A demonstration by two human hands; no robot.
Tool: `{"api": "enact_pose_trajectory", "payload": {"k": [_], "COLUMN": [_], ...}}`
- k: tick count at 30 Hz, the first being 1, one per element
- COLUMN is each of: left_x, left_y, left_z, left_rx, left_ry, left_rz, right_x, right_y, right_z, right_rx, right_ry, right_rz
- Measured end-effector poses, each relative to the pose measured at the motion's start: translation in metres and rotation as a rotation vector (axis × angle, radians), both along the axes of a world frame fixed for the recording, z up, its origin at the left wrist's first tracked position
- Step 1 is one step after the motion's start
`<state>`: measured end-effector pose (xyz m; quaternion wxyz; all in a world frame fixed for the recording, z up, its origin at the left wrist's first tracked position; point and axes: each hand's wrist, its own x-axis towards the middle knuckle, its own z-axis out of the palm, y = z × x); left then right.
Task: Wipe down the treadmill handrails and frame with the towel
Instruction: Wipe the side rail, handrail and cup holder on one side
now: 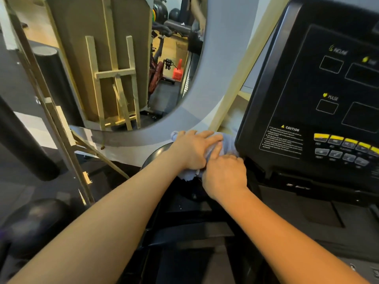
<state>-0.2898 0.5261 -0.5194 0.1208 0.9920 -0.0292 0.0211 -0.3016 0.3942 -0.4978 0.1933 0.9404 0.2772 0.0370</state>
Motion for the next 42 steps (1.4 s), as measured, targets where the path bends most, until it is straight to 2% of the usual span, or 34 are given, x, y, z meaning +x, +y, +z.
{"api": "enact_pose_trajectory", "payload": {"k": [3,6,9,14,17,20,24,28,33,35,38,40,42], "left_x": [0.001,-0.004,-0.012,-0.045,-0.092,-0.148,-0.198,-0.198,-0.15,-0.134,-0.132,-0.145,-0.165], "left_y": [0.014,0.027,0.032,0.037,0.05,0.049,0.011,-0.015,0.009,0.015,0.015,0.014,0.013], "left_z": [-0.003,-0.004,-0.001,-0.006,-0.011,-0.014,-0.013,-0.013,-0.01,0.003,0.012,0.01,0.008], "left_rx": [-0.286,-0.599,-0.718,-0.624,-0.575,-0.563,-0.352,-0.106,-0.14,-0.266,-0.461,-0.434,-0.397], "left_ry": [-0.046,-0.063,-0.094,-0.164,-0.197,-0.178,-0.174,-0.298,-0.216,-0.176,-0.096,-0.113,-0.078], "left_rz": [-0.069,-0.016,0.03,0.128,0.269,0.295,0.45,0.397,0.287,0.263,0.336,0.313,0.324], "right_x": [0.005,0.002,-0.002,-0.007,-0.028,-0.044,-0.062,-0.064,-0.047,-0.039,-0.036,-0.041,-0.052], "right_y": [0.003,0.008,0.004,0.014,0.036,0.043,0.015,0.007,0.029,0.032,0.029,0.02,0.008], "right_z": [0.009,0.004,-0.002,0.005,0.003,0.007,0.01,0.011,0.003,0.002,0.012,0.02,0.026], "right_rx": [0.075,0.098,0.154,0.437,0.44,0.448,0.441,0.452,0.499,0.555,0.581,0.57,0.565], "right_ry": [0.007,0.028,0.065,0.233,0.341,0.398,0.499,0.582,0.616,0.647,0.806,0.878,0.868], "right_rz": [0.055,0.023,-0.019,-0.047,0.09,0.215,0.41,0.419,0.273,0.206,0.092,0.09,0.146]}}
